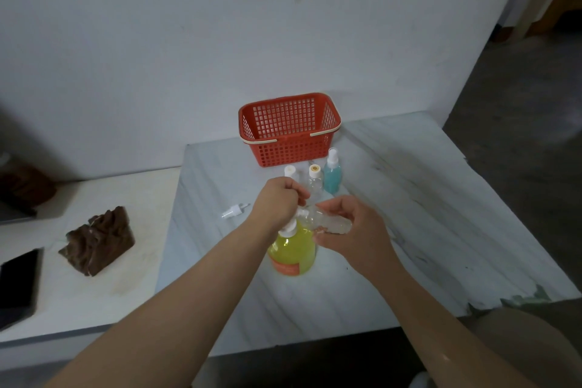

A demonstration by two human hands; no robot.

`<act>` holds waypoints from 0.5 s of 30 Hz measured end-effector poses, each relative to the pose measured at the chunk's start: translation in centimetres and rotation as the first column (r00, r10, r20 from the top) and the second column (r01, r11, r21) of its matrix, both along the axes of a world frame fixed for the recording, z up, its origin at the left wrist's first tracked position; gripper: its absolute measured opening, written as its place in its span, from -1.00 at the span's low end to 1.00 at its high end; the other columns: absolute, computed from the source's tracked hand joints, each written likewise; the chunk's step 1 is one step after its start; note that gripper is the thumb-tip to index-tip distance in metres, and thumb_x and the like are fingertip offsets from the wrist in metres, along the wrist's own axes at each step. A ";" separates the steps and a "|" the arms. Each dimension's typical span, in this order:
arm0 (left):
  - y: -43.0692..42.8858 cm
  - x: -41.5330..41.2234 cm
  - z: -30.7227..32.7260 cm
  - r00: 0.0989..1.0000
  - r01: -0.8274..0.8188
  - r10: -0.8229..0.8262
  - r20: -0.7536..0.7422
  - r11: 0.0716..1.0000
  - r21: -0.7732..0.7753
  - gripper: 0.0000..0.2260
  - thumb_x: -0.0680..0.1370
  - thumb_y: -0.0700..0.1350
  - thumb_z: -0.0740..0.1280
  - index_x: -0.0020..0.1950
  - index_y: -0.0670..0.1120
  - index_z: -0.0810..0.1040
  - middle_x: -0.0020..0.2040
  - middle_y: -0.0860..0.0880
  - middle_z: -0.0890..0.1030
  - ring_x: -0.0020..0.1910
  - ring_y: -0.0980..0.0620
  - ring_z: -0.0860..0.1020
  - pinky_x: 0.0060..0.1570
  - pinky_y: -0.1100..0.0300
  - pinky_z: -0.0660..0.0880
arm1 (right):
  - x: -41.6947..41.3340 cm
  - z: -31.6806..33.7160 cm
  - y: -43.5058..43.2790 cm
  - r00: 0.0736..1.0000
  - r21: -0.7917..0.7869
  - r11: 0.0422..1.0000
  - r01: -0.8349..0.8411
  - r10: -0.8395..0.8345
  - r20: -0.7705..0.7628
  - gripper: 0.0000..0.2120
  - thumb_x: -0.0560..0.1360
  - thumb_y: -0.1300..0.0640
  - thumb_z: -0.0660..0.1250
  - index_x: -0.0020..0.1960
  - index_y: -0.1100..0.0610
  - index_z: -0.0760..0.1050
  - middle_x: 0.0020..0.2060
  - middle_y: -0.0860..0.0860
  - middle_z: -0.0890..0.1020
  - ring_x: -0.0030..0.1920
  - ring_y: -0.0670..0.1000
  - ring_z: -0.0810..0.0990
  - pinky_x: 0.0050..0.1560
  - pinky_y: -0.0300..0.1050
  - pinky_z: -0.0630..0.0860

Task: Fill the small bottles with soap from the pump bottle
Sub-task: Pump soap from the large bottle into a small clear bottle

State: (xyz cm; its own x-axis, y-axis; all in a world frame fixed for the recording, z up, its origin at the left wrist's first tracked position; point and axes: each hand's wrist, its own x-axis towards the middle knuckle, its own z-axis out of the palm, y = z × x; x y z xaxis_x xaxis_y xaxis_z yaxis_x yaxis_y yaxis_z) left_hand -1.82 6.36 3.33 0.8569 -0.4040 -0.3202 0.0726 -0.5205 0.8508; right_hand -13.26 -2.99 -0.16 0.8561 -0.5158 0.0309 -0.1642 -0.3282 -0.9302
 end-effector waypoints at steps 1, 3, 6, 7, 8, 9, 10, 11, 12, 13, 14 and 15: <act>0.0 0.0 -0.1 1.000 0.000 0.000 0.007 1.000 0.009 -0.69 0.47 -0.37 0.11 -0.30 -0.09 0.56 -0.27 -0.05 0.59 -0.16 -0.05 0.54 0.01 0.08 0.49 | 0.0 0.0 0.0 1.000 -0.002 1.000 0.001 -0.001 -0.001 -0.61 0.20 0.24 0.56 -0.07 -0.07 0.56 -0.15 -0.14 0.62 -0.09 -0.15 0.59 -0.08 -0.30 0.45; 0.0 0.0 -0.2 1.000 0.009 -0.010 0.022 0.999 0.032 -0.69 0.48 -0.36 0.12 -0.31 -0.08 0.55 -0.22 -0.05 0.61 -0.09 -0.06 0.57 0.08 0.06 0.50 | 0.0 0.0 -0.1 1.000 -0.002 1.000 -0.002 0.002 -0.002 -0.61 0.20 0.24 0.56 -0.07 -0.07 0.56 -0.15 -0.15 0.62 -0.10 -0.17 0.58 -0.08 -0.31 0.45; 0.0 0.0 -0.4 0.998 0.018 -0.022 0.051 0.998 0.061 -0.69 0.49 -0.34 0.12 -0.31 -0.08 0.56 -0.12 -0.10 0.64 0.01 -0.10 0.58 0.13 0.04 0.50 | 0.0 0.0 -0.3 1.000 0.005 1.000 -0.012 0.012 -0.007 -0.60 0.19 0.23 0.58 -0.08 -0.09 0.56 -0.15 -0.16 0.62 -0.10 -0.20 0.58 -0.08 -0.35 0.46; -0.1 0.0 -0.5 0.998 0.017 -0.021 0.058 0.997 0.069 -0.68 0.49 -0.35 0.11 -0.31 -0.09 0.56 -0.10 -0.11 0.64 0.01 -0.10 0.58 0.13 0.05 0.49 | 0.0 0.0 -0.4 1.000 0.006 1.000 -0.015 0.015 -0.011 -0.60 0.19 0.23 0.58 -0.09 -0.11 0.56 -0.14 -0.16 0.62 -0.10 -0.22 0.57 -0.08 -0.38 0.45; 0.0 0.0 -0.5 0.998 0.013 -0.018 0.061 0.997 0.074 -0.68 0.49 -0.35 0.10 -0.30 -0.09 0.56 -0.12 -0.10 0.63 0.00 -0.08 0.57 0.12 0.07 0.49 | 0.1 0.0 -0.4 1.000 0.002 1.000 -0.016 0.016 -0.011 -0.59 0.19 0.23 0.58 -0.10 -0.12 0.55 -0.14 -0.16 0.62 -0.10 -0.23 0.57 -0.08 -0.41 0.44; 0.0 0.0 -0.7 0.998 0.011 -0.015 0.054 0.997 0.080 -0.67 0.49 -0.36 0.08 -0.28 -0.09 0.56 -0.14 -0.07 0.61 -0.02 -0.07 0.57 0.10 0.09 0.49 | 0.1 -0.1 -0.5 1.000 -0.004 1.000 -0.017 0.017 -0.012 -0.59 0.18 0.23 0.59 -0.10 -0.13 0.54 -0.14 -0.16 0.62 -0.10 -0.23 0.57 -0.09 -0.43 0.43; -0.1 -0.1 -0.8 0.999 0.010 -0.014 0.044 0.996 0.087 -0.66 0.49 -0.36 0.06 -0.27 -0.10 0.56 -0.17 -0.04 0.60 -0.05 -0.04 0.55 0.08 0.11 0.49 | 0.2 -0.2 -0.5 1.000 -0.008 1.000 -0.019 0.019 -0.015 -0.58 0.18 0.23 0.59 -0.11 -0.13 0.54 -0.14 -0.15 0.62 -0.10 -0.23 0.57 -0.09 -0.43 0.43; -0.1 -0.2 -0.9 0.999 0.012 -0.016 0.036 0.996 0.093 -0.66 0.49 -0.36 0.05 -0.26 -0.10 0.56 -0.19 -0.02 0.58 -0.08 -0.02 0.54 0.07 0.11 0.48 | 0.2 -0.3 -0.5 1.000 -0.009 1.000 -0.022 0.022 -0.017 -0.58 0.18 0.24 0.59 -0.12 -0.13 0.54 -0.14 -0.15 0.62 -0.10 -0.23 0.57 -0.09 -0.43 0.43; 0.0 -0.2 -0.9 0.999 0.015 -0.019 0.034 0.995 0.099 -0.65 0.48 -0.37 0.05 -0.27 -0.09 0.56 -0.21 -0.01 0.57 -0.09 -0.02 0.53 0.06 0.10 0.48 | 0.3 -0.4 -0.5 1.000 -0.006 1.000 -0.025 0.025 -0.017 -0.58 0.18 0.24 0.58 -0.12 -0.14 0.54 -0.14 -0.14 0.62 -0.11 -0.23 0.57 -0.09 -0.43 0.44; 0.0 -0.3 -1.0 0.999 0.019 -0.023 0.033 0.995 0.100 -0.64 0.48 -0.37 0.04 -0.28 -0.08 0.55 -0.21 -0.01 0.57 -0.09 -0.02 0.53 0.06 0.09 0.48 | 0.3 -0.4 -0.5 1.000 -0.006 1.000 -0.025 0.025 -0.017 -0.58 0.17 0.24 0.58 -0.13 -0.14 0.54 -0.14 -0.14 0.62 -0.12 -0.23 0.57 -0.10 -0.42 0.43; 0.0 -0.2 -1.0 0.999 0.020 -0.023 0.034 0.995 0.100 -0.64 0.48 -0.37 0.04 -0.29 -0.07 0.55 -0.21 -0.01 0.57 -0.09 -0.02 0.53 0.07 0.08 0.48 | 0.3 -0.3 -0.5 1.000 -0.009 1.000 -0.026 0.026 -0.018 -0.59 0.17 0.25 0.58 -0.14 -0.15 0.54 -0.15 -0.15 0.62 -0.13 -0.24 0.56 -0.11 -0.43 0.43; -0.1 -0.1 -1.0 0.999 0.017 -0.020 0.033 0.995 0.101 -0.64 0.47 -0.37 0.05 -0.29 -0.07 0.55 -0.20 -0.02 0.58 -0.08 -0.04 0.54 0.07 0.07 0.48 | 0.4 -0.3 -0.6 0.999 -0.016 1.000 -0.026 0.026 -0.020 -0.58 0.18 0.25 0.58 -0.16 -0.17 0.53 -0.16 -0.16 0.62 -0.13 -0.25 0.56 -0.11 -0.44 0.42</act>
State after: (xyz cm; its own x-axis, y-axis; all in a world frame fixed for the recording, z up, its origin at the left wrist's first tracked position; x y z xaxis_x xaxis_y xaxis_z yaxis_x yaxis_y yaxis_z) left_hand -1.94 6.25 2.31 0.8605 -0.3871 -0.3312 0.0345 -0.6044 0.7960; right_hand -12.82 -3.60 -0.42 0.8697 -0.4932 0.0214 -0.1742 -0.3473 -0.9214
